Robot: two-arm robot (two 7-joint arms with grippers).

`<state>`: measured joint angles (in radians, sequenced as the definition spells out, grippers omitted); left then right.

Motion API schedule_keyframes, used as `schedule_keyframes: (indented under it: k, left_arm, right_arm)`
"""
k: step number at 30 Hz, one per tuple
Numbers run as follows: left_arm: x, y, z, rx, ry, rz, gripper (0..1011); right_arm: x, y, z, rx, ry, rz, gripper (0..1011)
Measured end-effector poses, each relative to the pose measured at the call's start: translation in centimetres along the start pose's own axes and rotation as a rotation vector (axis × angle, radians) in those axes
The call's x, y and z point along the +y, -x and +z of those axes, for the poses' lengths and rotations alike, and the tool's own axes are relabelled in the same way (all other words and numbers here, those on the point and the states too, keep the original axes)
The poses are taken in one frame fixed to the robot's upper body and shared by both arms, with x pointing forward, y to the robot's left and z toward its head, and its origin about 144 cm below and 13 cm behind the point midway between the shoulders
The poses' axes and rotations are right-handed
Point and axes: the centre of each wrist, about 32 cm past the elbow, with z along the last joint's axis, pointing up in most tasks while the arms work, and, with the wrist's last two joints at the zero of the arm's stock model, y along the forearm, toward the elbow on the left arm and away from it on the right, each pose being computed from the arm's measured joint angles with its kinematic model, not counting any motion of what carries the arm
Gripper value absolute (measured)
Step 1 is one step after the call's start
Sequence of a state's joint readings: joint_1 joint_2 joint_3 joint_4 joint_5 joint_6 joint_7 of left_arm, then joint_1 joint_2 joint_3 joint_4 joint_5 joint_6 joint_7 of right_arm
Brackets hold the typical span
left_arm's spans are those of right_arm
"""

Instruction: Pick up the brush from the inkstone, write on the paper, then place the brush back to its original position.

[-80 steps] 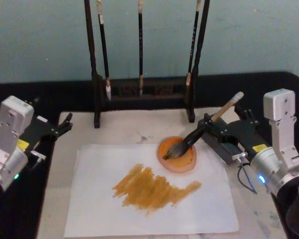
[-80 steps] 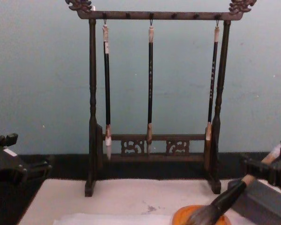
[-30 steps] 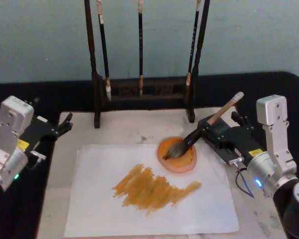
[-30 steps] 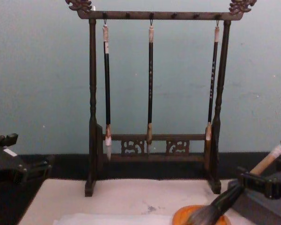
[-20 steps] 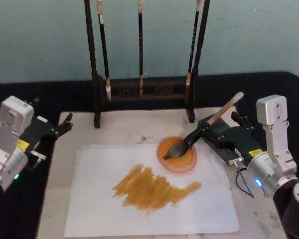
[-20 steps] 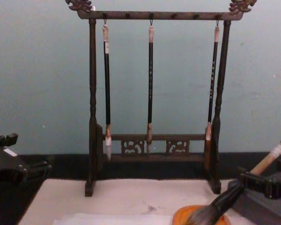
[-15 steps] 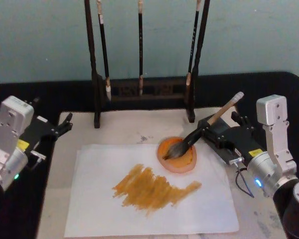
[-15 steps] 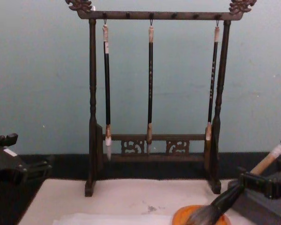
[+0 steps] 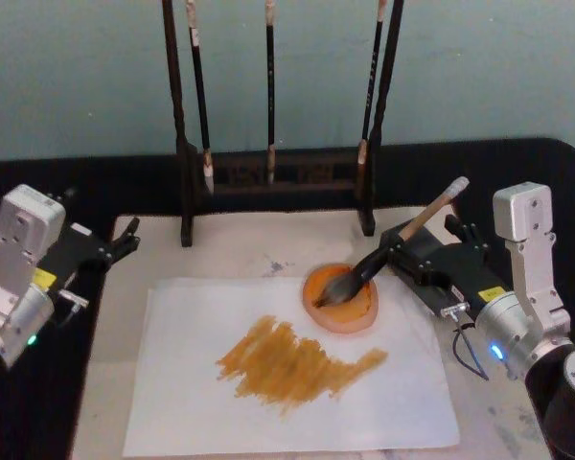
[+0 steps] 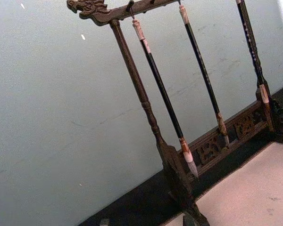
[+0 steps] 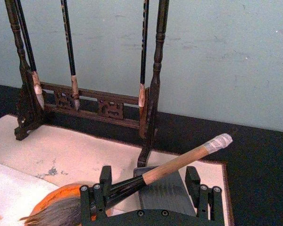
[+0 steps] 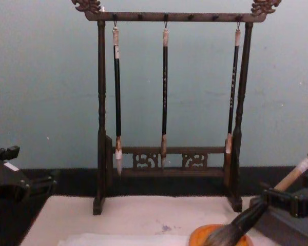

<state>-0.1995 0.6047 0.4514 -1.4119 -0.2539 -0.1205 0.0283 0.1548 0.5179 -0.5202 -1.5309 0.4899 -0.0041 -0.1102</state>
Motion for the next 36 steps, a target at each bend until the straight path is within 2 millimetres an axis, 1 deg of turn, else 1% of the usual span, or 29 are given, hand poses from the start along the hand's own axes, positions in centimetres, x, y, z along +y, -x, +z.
schedule_keyframes:
  k: [36]
  left_arm:
    - [0.00,0.00,0.00,0.000,0.000,0.000,1010]
  right_arm:
    - [0.00,0.00,0.00,0.000,0.000,0.000,1000]
